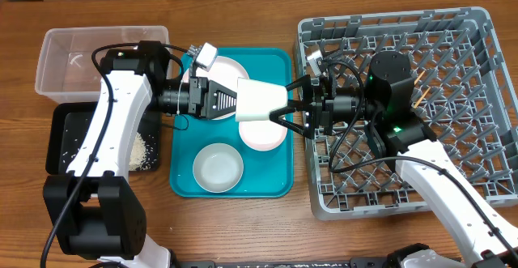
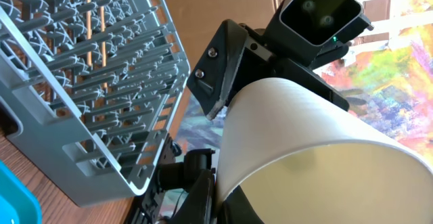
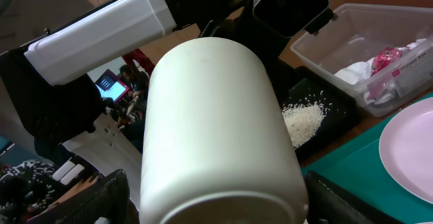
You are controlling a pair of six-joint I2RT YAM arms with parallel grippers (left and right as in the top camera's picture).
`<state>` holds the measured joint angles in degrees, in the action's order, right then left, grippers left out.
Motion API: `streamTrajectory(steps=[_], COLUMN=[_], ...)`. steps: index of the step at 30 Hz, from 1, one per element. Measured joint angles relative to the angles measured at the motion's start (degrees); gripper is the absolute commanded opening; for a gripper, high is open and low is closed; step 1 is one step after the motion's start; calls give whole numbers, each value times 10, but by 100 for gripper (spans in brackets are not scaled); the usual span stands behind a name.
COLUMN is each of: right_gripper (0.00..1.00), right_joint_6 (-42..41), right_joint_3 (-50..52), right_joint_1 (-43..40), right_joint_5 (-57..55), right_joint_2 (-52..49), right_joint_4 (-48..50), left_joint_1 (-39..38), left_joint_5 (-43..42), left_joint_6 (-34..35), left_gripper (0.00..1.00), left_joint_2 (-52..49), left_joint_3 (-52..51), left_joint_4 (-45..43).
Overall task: Sort waste into correct bins and load items into the dishwasher
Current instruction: 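Hand the cup from the left gripper to the right gripper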
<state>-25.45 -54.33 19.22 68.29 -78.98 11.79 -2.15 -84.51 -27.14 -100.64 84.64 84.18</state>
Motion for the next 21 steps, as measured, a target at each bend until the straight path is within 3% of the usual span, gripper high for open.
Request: streamTrajectory(steps=[10,13,17,18,21], right_gripper=[88,71,68,67,65], right_joint_6=[0,-2,-3,-3,-3], right_joint_3=[0,0,0,0,0], right_joint_1=[0,0,1,1,1], right_joint_5=[-22,-23,-14,-14,-12], right_joint_2=[0,0,0,0,0], right_joint_4=[12,29,32,32,32], left_joint_1=[-11,-12,-12,-12,-12], left_joint_5=[-7,-8,-8,-7,-8], left_joint_6=[0,0,2,2,2], left_gripper=[4,4,4,9,40], left_joint_2=[0,0,0,0,0], left_joint_3=[0,0,0,0,0], left_joint_4=[7,6,1,-1,-5])
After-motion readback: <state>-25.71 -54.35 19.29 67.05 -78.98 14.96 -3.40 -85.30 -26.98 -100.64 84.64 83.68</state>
